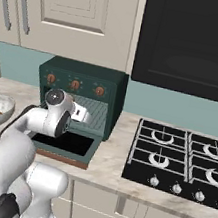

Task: Pick up the heated bread from the toaster oven and place it in the bowl. Then move the bread bowl to the dining counter.

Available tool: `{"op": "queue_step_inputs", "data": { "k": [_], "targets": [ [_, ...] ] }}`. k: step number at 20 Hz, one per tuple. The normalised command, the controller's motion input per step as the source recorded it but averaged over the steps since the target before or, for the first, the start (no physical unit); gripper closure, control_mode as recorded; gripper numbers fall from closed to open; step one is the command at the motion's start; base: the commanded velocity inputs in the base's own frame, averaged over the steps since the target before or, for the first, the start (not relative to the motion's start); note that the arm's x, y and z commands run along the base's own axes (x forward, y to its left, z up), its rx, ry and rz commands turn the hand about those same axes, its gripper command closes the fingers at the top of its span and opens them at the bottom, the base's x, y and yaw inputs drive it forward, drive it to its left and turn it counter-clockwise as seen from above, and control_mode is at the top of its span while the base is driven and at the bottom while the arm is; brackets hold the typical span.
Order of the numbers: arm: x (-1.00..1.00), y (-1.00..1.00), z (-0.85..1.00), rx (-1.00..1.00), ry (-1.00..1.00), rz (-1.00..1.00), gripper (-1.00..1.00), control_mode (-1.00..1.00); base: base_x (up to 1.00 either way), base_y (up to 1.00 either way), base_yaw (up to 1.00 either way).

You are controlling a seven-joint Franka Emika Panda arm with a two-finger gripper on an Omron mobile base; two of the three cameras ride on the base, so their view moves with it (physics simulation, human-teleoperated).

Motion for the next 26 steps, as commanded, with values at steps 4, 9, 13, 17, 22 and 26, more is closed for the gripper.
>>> {"op": "queue_step_inputs", "data": {
  "k": [4, 9, 13, 17, 22, 26],
  "targets": [
    [-1.00, 0.00, -0.07, 0.00, 0.43, -0.08, -1.00, -1.00, 0.00, 0.00, 0.00],
    [-1.00, 0.00, -0.21, 0.00, 0.41, -0.07, -1.00, -1.00, 0.00, 0.00, 0.00],
    [-0.79, 0.11, 0.18, 0.00, -0.19, 0.01, -1.00, -1.00, 0.00, 0.00, 0.00],
    [0.01, 0.47, 0.68, 0.00, -0.24, 0.00, -1.00, -1.00, 0.00, 0.00, 0.00],
    [0.30, 0.37, 0.29, 0.00, -0.13, 0.00, -1.00, -1.00, 0.00, 0.00, 0.00],
    [0.40, 0.08, 0.01, 0.00, -0.08, 0.00, -1.00, -1.00, 0.00, 0.00, 0.00]
  ]
}}
